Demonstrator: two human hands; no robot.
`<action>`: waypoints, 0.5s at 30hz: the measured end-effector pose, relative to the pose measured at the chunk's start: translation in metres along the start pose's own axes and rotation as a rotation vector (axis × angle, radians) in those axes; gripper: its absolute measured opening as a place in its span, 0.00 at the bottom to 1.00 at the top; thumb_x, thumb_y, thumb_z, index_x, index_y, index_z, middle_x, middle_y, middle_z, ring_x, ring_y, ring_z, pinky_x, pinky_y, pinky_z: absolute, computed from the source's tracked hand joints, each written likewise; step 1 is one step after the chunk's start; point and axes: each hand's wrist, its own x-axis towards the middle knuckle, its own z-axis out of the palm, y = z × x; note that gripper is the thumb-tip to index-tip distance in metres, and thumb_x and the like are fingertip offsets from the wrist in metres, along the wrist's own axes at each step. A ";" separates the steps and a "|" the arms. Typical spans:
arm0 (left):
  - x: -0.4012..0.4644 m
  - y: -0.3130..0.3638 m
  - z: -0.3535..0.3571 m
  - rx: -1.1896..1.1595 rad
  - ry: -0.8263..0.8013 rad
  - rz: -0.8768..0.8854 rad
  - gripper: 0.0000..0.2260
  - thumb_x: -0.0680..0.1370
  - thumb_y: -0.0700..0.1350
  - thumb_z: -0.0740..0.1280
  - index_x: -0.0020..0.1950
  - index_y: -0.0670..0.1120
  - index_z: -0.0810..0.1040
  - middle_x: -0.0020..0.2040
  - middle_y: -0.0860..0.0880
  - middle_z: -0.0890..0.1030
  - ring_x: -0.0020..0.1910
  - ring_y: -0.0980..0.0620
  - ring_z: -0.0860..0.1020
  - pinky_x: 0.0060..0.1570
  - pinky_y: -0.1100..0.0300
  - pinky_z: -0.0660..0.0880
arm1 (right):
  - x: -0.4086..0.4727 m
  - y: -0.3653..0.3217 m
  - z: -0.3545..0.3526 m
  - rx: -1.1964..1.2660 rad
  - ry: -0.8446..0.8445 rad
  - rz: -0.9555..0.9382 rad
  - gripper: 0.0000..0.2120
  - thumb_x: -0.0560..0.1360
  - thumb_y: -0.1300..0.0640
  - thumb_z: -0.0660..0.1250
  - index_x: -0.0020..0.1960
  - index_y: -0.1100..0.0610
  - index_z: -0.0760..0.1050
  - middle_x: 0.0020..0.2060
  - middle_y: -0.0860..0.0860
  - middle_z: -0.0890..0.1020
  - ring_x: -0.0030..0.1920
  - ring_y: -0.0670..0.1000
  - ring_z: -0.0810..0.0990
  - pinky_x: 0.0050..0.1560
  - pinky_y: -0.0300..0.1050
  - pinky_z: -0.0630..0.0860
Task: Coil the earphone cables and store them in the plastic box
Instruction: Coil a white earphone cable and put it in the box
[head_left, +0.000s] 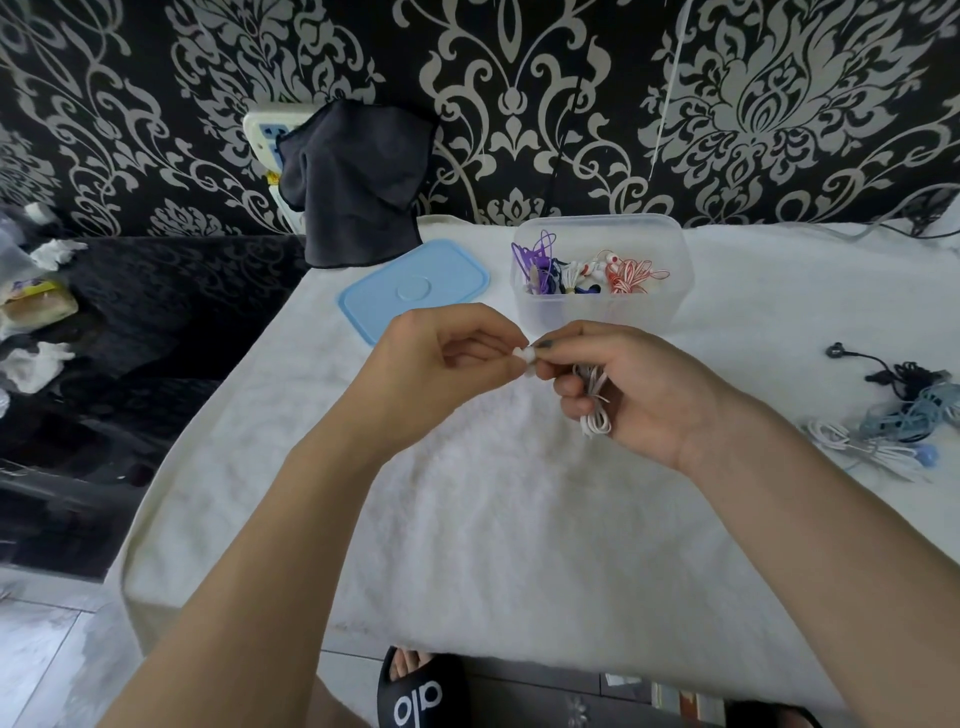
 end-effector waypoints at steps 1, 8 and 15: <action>-0.001 0.001 0.000 -0.019 -0.011 -0.007 0.04 0.75 0.38 0.75 0.50 0.42 0.84 0.42 0.53 0.87 0.44 0.57 0.86 0.48 0.67 0.79 | -0.001 -0.001 -0.001 0.001 -0.021 0.008 0.03 0.76 0.66 0.67 0.44 0.61 0.79 0.32 0.53 0.81 0.29 0.45 0.71 0.24 0.36 0.65; -0.003 0.001 -0.004 -0.112 -0.066 -0.012 0.09 0.70 0.45 0.76 0.47 0.44 0.83 0.42 0.50 0.87 0.44 0.53 0.86 0.50 0.63 0.81 | -0.004 -0.005 -0.004 -0.013 -0.115 0.042 0.09 0.76 0.67 0.65 0.39 0.60 0.79 0.32 0.54 0.80 0.28 0.44 0.69 0.24 0.35 0.64; -0.004 -0.002 -0.007 -0.215 -0.129 -0.056 0.09 0.71 0.42 0.76 0.48 0.41 0.81 0.45 0.42 0.85 0.48 0.43 0.84 0.57 0.48 0.80 | -0.006 -0.007 -0.007 0.033 -0.185 0.076 0.06 0.75 0.67 0.65 0.41 0.61 0.77 0.33 0.54 0.78 0.27 0.43 0.68 0.24 0.34 0.63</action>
